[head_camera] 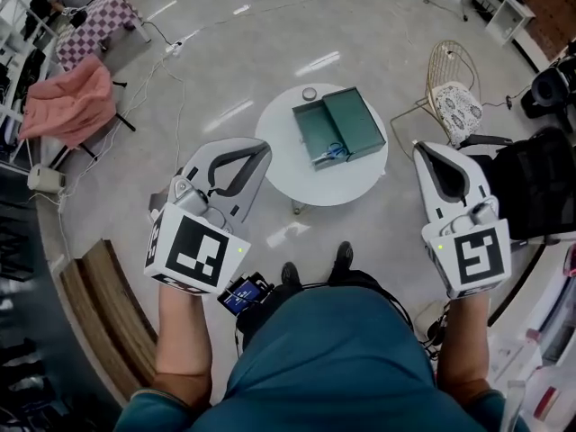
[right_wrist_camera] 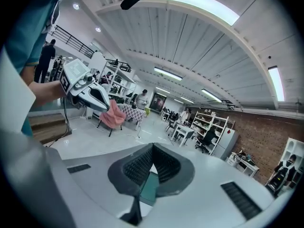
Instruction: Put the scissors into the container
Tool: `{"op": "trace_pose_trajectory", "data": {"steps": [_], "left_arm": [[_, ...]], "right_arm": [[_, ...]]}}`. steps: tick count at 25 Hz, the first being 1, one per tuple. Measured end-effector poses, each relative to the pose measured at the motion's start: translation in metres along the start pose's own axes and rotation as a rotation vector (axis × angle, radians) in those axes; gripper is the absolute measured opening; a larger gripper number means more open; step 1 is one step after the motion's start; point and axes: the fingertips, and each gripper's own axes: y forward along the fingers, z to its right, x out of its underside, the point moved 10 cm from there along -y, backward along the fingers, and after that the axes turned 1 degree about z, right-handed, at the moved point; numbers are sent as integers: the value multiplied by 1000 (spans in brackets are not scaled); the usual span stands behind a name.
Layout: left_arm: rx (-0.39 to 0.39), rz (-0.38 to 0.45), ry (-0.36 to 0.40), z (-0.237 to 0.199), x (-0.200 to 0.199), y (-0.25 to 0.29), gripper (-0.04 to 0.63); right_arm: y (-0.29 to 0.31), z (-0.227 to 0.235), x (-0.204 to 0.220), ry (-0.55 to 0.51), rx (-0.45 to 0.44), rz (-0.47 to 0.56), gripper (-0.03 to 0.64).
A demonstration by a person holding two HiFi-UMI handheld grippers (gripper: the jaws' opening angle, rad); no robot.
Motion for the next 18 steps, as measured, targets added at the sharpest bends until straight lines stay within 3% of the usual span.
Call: {"op": "trace_pose_trajectory", "data": {"steps": [13, 18], "left_arm": [[-8, 4, -17, 6, 17, -35, 18], [1, -1, -22, -10, 33, -56, 18]], "right_arm": [[-16, -27, -18, -27, 1, -12, 37], [-5, -46, -37, -28, 2, -26, 37]]}}
